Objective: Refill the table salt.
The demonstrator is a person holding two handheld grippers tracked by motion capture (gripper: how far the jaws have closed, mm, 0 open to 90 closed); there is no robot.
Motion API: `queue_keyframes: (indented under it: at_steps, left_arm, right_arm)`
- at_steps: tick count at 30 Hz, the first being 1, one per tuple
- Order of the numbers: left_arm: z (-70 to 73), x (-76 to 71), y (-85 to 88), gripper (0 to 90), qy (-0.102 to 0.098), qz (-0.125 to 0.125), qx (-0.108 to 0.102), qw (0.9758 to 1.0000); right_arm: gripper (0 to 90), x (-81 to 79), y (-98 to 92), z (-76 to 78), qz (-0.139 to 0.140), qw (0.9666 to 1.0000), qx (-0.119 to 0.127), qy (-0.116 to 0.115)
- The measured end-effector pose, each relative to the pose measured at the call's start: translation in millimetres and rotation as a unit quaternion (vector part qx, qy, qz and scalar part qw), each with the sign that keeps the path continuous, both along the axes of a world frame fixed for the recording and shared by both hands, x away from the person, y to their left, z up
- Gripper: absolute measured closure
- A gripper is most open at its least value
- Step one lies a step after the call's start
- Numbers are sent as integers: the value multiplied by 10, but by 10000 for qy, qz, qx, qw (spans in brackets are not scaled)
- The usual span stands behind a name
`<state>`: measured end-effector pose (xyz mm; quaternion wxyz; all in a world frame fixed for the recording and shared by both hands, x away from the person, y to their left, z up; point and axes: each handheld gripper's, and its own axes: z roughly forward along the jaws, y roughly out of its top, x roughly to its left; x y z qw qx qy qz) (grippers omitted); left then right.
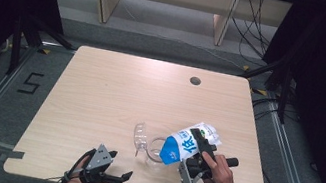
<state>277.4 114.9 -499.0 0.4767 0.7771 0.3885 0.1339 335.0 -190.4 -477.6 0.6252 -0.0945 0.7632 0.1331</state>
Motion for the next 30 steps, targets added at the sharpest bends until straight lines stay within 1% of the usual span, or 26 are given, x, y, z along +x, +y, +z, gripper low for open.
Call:
queue_keyframes:
  at_steps: [1,2,3,4,5,6,9,10,11,12,13,14,15,16,18,19,20,21,22,23,24,25,26,27,29,30]
  left_arm:
    - [1,1,3,154,-5,-10,27,10000]
    - [2,1,4,154,-6,-17,41,10000]
    - [1,1,3,154,-6,-17,45,10000]
    - [2,-2,1,154,-18,17,64,10000]
    - [3,-3,1,154,-16,15,60,10000]
    - [2,1,5,154,4,-24,45,10000]
    - [-1,1,0,154,1,-4,12,10000]
    - [4,-5,-1,155,-12,45,53,10000]
    - [-1,-2,-2,155,-11,20,20,10000]
    - [0,0,1,154,2,-9,20,10000]
    - [0,-1,-1,154,-11,13,27,10000]
    - [3,-5,-1,155,-12,49,57,10000]
    - [2,-4,-1,154,-11,47,55,10000]
    - [2,-4,-1,155,-14,43,58,10000]
    - [3,-5,-1,155,-14,44,55,10000]
    - [3,-5,-1,155,-12,43,57,10000]
    - [2,-5,-1,155,-12,44,55,10000]
    - [3,-5,-1,155,-14,44,54,10000]
    - [3,-5,-1,155,-13,42,55,10000]
    - [3,-5,-1,154,-14,40,57,10000]
    - [2,-5,-1,155,-15,41,54,10000]
    - [0,-3,-1,155,-17,27,31,10000]
    - [3,-5,0,154,-12,44,55,10000]
    - [0,-2,0,155,-15,27,31,10000]
    - [3,9,12,155,-79,-38,95,9999]
    - [-1,4,2,155,-35,-7,26,10000]
  right_arm:
    - [491,-5,-1,-2,-37,10000,2,20]
    - [491,1,3,11,36,10000,-70,-33]
    - [491,-4,10,44,51,9995,-290,-83]
    - [491,-6,10,44,46,9996,-265,-82]
    - [491,4,3,7,57,10000,-11,-12]
    - [491,3,5,11,57,10000,-28,-41]
    - [491,2,7,13,44,10000,-36,-44]
    - [491,-1,8,14,31,10000,-43,-62]
    - [491,-5,15,42,37,9996,-242,-114]
    - [491,-3,9,13,16,10000,-62,-56]
    - [491,-2,11,20,32,9999,-116,-95]
    - [491,-5,11,14,-8,9999,-117,-59]
    - [491,2,12,5,25,9999,-82,-56]
    - [491,-11,10,-2,-77,9999,-65,-4]
    - [495,-14,10,-6,-96,9999,-54,2]
    - [495,3,12,-6,22,10000,-62,-26]
    - [495,-15,12,-5,-90,9999,-88,-22]
    - [496,-21,12,-10,-127,9999,-74,-2]
    - [496,0,25,34,86,9992,-352,-190]
    - [497,-9,26,48,68,9988,-425,-216]
    - [497,-10,27,44,57,9989,-409,-214]
    - [498,4,16,-18,70,9999,-12,-107]
    - [498,-7,21,17,11,9995,-253,-195]
    - [498,0,32,58,103,9980,-553,-277]
    - [498,-7,23,30,24,9989,-413,-240]
    - [498,-4,24,34,42,9986,-466,-263]
